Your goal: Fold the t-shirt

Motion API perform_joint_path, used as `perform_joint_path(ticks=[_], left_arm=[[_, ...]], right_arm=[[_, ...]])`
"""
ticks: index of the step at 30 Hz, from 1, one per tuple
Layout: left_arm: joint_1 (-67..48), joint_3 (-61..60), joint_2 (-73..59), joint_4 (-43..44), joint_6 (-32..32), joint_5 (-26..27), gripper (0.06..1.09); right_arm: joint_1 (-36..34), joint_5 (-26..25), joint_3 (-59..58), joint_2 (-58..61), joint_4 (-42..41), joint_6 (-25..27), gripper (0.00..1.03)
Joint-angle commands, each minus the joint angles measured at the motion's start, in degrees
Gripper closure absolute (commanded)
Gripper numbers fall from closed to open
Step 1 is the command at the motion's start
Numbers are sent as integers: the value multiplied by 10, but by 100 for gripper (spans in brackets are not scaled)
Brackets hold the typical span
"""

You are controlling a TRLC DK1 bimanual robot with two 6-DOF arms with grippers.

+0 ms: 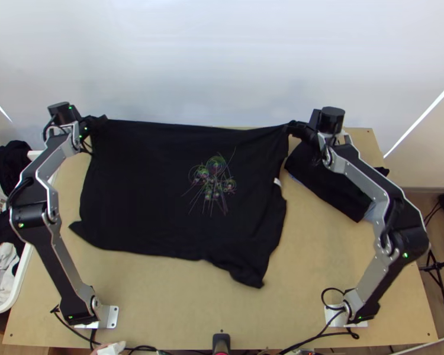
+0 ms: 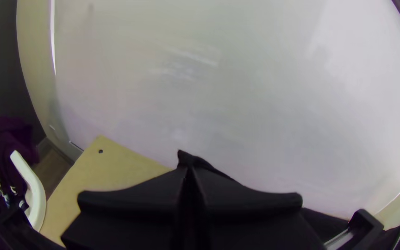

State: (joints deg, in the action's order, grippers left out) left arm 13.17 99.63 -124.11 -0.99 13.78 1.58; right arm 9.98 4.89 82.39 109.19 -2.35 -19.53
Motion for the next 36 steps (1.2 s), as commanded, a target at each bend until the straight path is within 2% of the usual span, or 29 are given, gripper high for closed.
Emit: perform_joint_path(ticks=[1,2,3,5,7,9,13,15,22,24,25,27,28,31,33,36], left_arm=[[-7,51,-47,-29,-10,-13,37],[-7,55,-46,-31,-10,-13,15],[-6,59,-42,-45,-10,-12,10],[-6,56,-29,-57,-9,-13,10],[-6,43,-3,-59,-7,-12,10],[-5,28,20,-59,-7,-12,10],[0,1,74,-65,-7,-12,10],[4,-18,101,-66,-9,-13,10],[39,-95,177,-69,-46,-12,10],[56,-115,194,-86,-49,0,10],[63,-124,201,-96,-53,1,10],[70,-145,219,-117,-78,1,10],[74,-155,228,-124,-85,1,10],[77,-190,259,-130,-104,1,10],[77,-207,274,-130,-104,1,10],[77,-222,287,-131,-104,1,10]], right_arm=[[-24,-23,74,49,48,-35,42],[-26,-22,82,45,82,-52,23],[-27,-22,97,43,124,-63,14],[-25,-22,129,40,217,-70,4],[-19,-22,137,19,302,-98,4],[-5,-22,111,-28,349,-101,4],[25,-22,9,-158,353,-129,6],[43,-22,-43,-226,352,-164,10],[125,-19,-233,-441,390,-314,10],[138,-19,-287,-500,400,-329,10],[145,-19,-313,-521,400,-333,16],[149,-17,-351,-555,423,-377,36],[153,-15,-364,-565,442,-385,41],[181,21,-393,-574,492,-394,41],[183,51,-418,-575,496,-394,41],[185,68,-429,-552,495,-390,42]])
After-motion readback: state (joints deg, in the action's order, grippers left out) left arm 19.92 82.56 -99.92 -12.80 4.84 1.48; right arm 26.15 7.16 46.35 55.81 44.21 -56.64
